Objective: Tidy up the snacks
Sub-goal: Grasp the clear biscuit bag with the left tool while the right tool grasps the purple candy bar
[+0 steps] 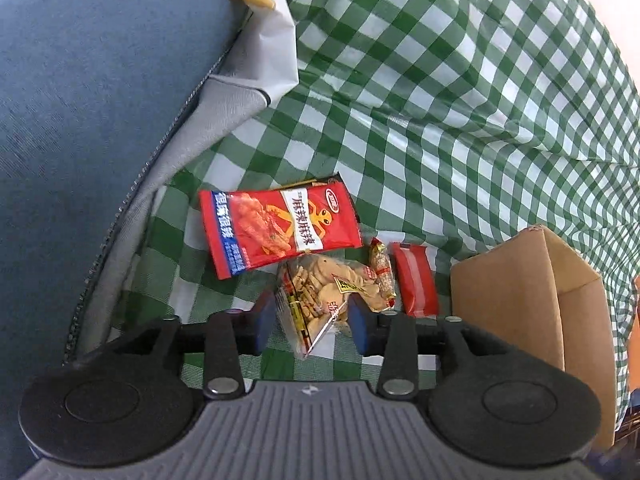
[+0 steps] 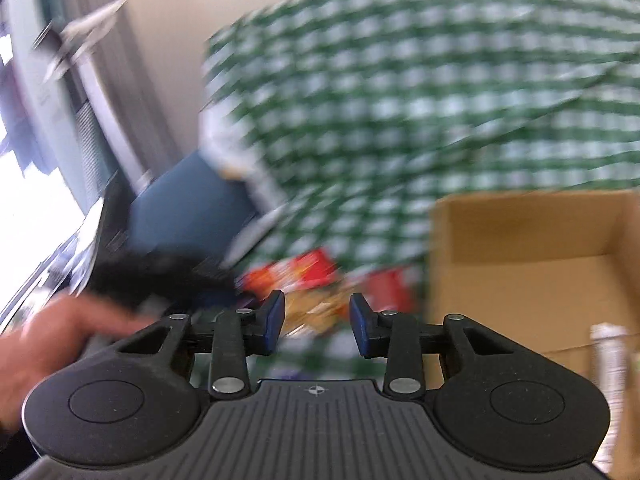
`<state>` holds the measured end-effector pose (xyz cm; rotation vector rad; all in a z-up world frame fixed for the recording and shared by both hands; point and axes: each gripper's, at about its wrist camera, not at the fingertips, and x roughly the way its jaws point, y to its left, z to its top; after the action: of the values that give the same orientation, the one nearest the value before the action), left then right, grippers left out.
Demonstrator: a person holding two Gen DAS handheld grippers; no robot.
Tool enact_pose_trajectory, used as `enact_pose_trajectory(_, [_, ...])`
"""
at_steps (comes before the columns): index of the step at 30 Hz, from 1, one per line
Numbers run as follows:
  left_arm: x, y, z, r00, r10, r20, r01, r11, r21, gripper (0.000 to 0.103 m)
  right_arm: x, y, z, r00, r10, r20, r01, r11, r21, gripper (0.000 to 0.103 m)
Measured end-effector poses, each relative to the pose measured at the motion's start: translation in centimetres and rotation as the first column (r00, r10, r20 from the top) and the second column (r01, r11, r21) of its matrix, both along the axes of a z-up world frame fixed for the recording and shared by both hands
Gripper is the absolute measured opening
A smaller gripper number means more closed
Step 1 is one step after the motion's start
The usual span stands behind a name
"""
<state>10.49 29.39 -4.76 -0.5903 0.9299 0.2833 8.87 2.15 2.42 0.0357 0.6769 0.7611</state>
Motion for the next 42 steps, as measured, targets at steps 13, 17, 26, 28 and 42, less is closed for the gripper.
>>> enact_pose_trajectory(13, [2.7,1.3,-3.5,0.992,0.109,-0.058,-0.117,0.978,-0.173,0.086,-1.0,7.8,-8.3,0.986,0.117,-0.115,-0.143,0.958,-0.248,0.062])
enact_pose_trajectory(17, [3.8,1.0,-4.3,0.993,0.092,-0.077,-0.104,0.98,-0.17,0.086,-0.4,7.5,-9.5,0.982,0.08,-0.17,-0.123,0.958,-0.259,0.061])
enact_pose_trajectory(26, [5.6,-1.1,-5.1,0.993,0.051,-0.108,-0.061,0.994,-0.092,0.08,-0.5,8.6,-11.3,0.975,0.091,-0.205,-0.16,0.924,-0.346,0.047])
enact_pose_trajectory(28, [5.5,-1.1,-5.1,0.993,0.049,-0.109,-0.059,0.995,-0.083,0.075,-0.8,8.6,-11.3,0.973,0.102,-0.205,-0.171,0.919,-0.355,0.041])
enact_pose_trajectory(42, [2.8,-0.2,-3.2,0.997,0.053,-0.061,-0.059,0.993,-0.101,0.055,-1.0,6.9,-9.5,0.985,0.068,-0.158,-0.119,0.935,-0.335,0.016])
